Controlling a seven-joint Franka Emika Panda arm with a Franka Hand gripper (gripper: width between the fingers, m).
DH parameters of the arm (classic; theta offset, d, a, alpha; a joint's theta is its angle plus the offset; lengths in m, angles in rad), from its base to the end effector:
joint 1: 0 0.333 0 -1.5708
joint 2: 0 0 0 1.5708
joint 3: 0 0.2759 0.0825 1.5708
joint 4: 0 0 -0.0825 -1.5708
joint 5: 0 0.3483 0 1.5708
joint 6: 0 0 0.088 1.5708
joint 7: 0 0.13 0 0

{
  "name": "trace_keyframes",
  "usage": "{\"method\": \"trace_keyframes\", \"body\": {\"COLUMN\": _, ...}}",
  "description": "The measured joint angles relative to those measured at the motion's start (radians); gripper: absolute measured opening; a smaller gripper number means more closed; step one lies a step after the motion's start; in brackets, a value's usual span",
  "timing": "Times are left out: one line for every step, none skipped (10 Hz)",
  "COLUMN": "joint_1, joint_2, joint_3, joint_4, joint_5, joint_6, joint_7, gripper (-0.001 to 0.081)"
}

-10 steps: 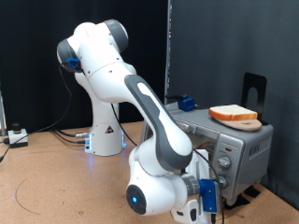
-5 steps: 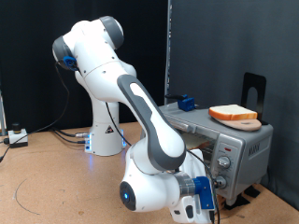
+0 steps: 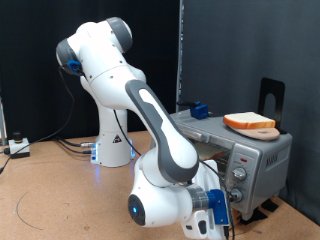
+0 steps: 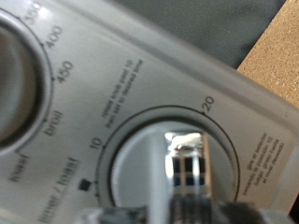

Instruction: Make a piece of toast with the oven

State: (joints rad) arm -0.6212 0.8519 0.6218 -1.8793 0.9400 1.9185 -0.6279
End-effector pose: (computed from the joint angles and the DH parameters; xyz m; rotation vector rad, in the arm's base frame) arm 0.5301 0.0847 0.1372 -1.7570 0.1066 0.3015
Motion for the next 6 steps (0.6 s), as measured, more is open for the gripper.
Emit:
{"method": "trace_keyframes", "body": {"joint_1": -0.014, "joint_2": -0.016, "joint_3": -0.002, "joint_4": 0.002, "joint_5": -0.006, "joint_6": -0.026, "joint_7": 0.016, "gripper": 0.0121}}
{"method": "trace_keyframes", "body": {"joint_1": -0.027, "joint_2": -0.031, "joint_3": -0.004, "joint_4": 0.002, "joint_5": -0.012, "joint_6": -0.047, "joint_7": 0.029, "gripper": 0.0305}}
{"method": "trace_keyframes", "body": {"joint_1": -0.037, "joint_2": -0.046, "joint_3": -0.007, "joint_4": 0.002, "joint_5": -0.017, "joint_6": -0.066, "joint_7": 0.044, "gripper": 0.0305}}
{"method": "trace_keyframes", "body": {"joint_1": -0.047, "joint_2": -0.061, "joint_3": -0.011, "joint_4": 0.003, "joint_5": -0.022, "joint_6": -0.088, "joint_7": 0.066, "gripper": 0.0519}}
{"method": "trace_keyframes", "body": {"joint_1": -0.061, "joint_2": -0.078, "joint_3": -0.019, "joint_4": 0.004, "joint_5": -0.033, "joint_6": -0.113, "joint_7": 0.09, "gripper": 0.0658}}
{"method": "trace_keyframes", "body": {"joint_1": -0.075, "joint_2": -0.098, "joint_3": -0.03, "joint_4": 0.004, "joint_5": -0.046, "joint_6": -0.128, "joint_7": 0.123, "gripper": 0.0658}}
